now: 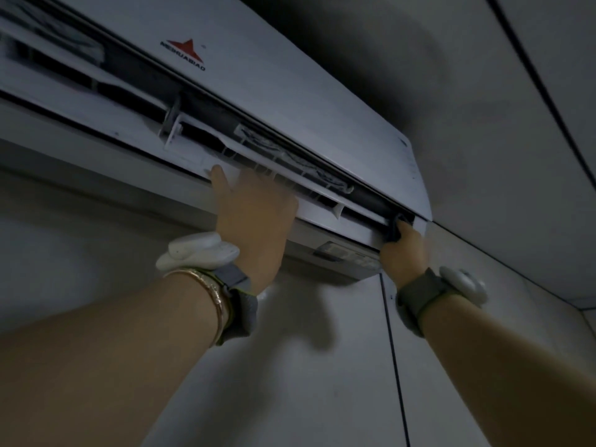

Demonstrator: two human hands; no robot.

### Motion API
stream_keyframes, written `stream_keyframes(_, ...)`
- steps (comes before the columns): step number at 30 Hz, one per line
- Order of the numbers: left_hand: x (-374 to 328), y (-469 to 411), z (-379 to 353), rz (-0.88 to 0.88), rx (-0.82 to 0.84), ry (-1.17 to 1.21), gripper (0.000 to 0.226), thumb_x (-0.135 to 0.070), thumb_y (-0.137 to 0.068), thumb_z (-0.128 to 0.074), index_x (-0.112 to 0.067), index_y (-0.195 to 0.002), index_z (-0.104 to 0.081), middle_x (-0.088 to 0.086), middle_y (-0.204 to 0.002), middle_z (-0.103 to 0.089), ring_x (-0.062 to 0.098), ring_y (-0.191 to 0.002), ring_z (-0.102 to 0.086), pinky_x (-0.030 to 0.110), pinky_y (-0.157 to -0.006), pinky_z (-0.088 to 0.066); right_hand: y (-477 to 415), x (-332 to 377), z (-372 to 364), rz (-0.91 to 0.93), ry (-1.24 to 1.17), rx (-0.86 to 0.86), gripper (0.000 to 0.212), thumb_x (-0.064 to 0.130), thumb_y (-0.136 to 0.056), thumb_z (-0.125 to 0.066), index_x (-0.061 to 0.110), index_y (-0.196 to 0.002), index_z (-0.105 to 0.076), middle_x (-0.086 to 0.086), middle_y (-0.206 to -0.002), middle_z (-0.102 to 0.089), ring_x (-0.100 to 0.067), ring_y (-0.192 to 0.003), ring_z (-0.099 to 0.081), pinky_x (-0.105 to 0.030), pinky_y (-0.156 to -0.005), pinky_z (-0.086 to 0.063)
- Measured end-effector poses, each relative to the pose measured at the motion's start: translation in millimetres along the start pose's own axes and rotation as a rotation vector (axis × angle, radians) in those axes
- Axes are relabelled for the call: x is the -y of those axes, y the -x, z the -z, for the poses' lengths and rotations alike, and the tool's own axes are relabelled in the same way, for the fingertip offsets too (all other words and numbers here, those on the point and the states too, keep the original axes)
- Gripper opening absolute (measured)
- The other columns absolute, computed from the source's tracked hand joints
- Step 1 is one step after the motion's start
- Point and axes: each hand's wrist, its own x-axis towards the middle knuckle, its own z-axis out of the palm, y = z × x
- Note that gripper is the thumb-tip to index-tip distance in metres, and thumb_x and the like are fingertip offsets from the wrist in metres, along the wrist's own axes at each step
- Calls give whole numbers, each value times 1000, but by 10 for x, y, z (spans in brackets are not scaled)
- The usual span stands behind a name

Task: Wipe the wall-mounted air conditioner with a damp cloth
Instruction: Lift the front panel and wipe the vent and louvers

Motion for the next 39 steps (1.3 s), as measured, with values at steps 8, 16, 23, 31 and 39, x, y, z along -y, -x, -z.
stream_keyframes(8,27,-14,80,16,104,23,39,-12,-75,-52,-8,-113,-58,27,-115,-62,39,-114,-55,73,-91,-33,673,331,-319,524,-75,-32,58,-13,-75,-46,2,-132,-46,-20,-138,-48,-36,-131,-38,-30,-108,-23)
stream_keyframes(16,103,-50,165,-11,266,163,50,-18,-89,-34,-11,-137,-24,22,-145,-27,36,-137,-20,68,-106,-10,531,265,-130,208,68,43,47,-5,-86,-42,2,-132,-44,-17,-141,-45,-32,-131,-38,-39,-108,-34)
stream_keyframes(23,355,-128,427,-120,362,237,54,-23,-91,-42,-15,-140,-22,14,-145,-33,31,-134,-27,57,-109,-18,863,789,-257,515,-19,90,58,-4,-82,-43,11,-138,-39,-13,-145,-41,-29,-135,-34,-36,-114,-26)
stream_keyframes(31,1440,166,599,-170,146,90,47,-7,-58,-75,-3,-104,-65,23,-106,-67,39,-101,-62,60,-89,-45,985,1259,-262,276,68,100,58,-1,-81,-46,10,-137,-37,-14,-145,-38,-36,-133,-32,-45,-108,-34)
stream_keyframes(39,1785,255,686,-155,105,112,57,-7,-48,-79,0,-103,-67,24,-102,-69,40,-95,-66,64,-84,-46,1439,1978,-484,595,28,82,63,8,-84,-44,20,-143,-27,-1,-152,-29,-24,-139,-23,-43,-109,-24)
